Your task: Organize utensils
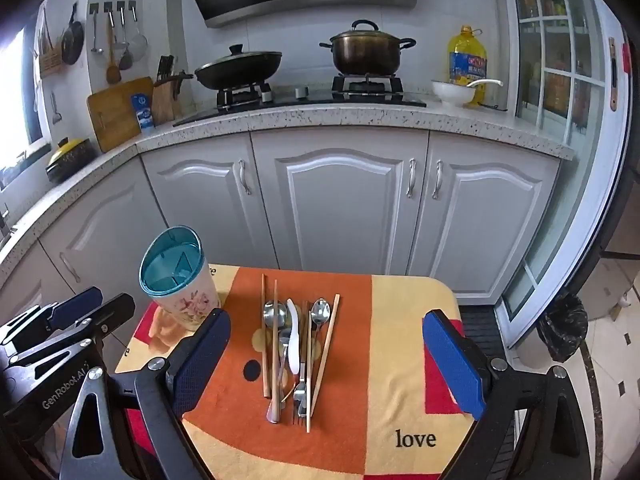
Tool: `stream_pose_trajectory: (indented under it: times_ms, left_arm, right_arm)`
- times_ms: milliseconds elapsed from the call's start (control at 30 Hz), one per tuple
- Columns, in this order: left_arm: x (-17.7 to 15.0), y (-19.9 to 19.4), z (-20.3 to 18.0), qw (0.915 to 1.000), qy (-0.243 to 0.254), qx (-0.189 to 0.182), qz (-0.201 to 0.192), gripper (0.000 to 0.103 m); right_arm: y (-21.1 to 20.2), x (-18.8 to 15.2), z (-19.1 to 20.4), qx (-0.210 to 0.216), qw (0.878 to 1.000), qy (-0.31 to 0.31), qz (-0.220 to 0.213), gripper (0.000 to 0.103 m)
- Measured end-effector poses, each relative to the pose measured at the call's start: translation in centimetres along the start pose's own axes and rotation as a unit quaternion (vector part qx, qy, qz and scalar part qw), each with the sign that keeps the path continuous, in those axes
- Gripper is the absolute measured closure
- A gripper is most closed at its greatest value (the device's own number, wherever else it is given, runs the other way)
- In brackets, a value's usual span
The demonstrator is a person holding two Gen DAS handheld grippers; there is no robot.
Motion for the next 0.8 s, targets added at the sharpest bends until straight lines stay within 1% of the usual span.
stream_pose_trajectory:
  times_ms: [100, 133, 167, 200, 300, 367, 600, 800]
  left_arm:
    - [-0.2, -0.8, -0.2, 1.0, 0.002, 0.0, -0.003, 0.059]
    - [-0.2, -0.9, -0.3, 1.0, 0.002, 0.0, -0.003, 0.059]
    - [-0.3, -1.0, -0.3, 1.0, 0.002, 0.0, -0.003, 0.059]
    - [-0.4, -1.0, -0.4, 1.0, 0.002, 0.0, -0.002, 0.059]
    - [-0.5, -1.1, -0.4, 1.0, 0.002, 0.001, -0.003, 0.059]
    - [-0.6, -1.2, -0.3, 1.0, -0.001, -0.001, -0.003, 0.059]
    - [-0.4, -1.5, -0.4, 1.0, -0.004, -0.005, -0.007, 0.059]
    - [-0.5, -1.3, -0.4, 0.9999, -0.005, -0.01, -0.003, 0.059]
  right_arm:
    - [-0.6, -0.3, -0.2, 0.001, 1.0, 0.0, -0.001, 0.006]
    - [-1.1, -0.4, 0.2, -0.004, 1.0, -0.002, -0.029, 0.006]
    - [-1.3, -0.5, 0.2, -0.004, 1.0, -0.001, -0.029, 0.006]
    - [-0.7, -0.6, 0.3, -0.004, 1.0, 0.0, -0.027, 0.006]
    - [-1.3, -1.0, 0.7, -0.002, 1.0, 0.001, -0.02, 0.006]
    - [-1.3, -0.6, 0.6, 0.002, 1.0, 0.003, 0.004, 0.006]
    - [-1.4, -0.7, 0.2, 0.0, 1.0, 0.005, -0.001, 0.006]
    - [-1.7, -0.5, 0.0, 0.009, 1.0, 0.011, 0.005, 0.006]
Point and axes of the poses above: each gripper's, at about its wrist camera, not at the fingertips, and y roughly the way its jaws point, z to its left, x to its top, the point moved 4 cm from there along y, roughly the way its jaws point, and after that the axes turned 4 degrees about -z, right-handed, at the moved point
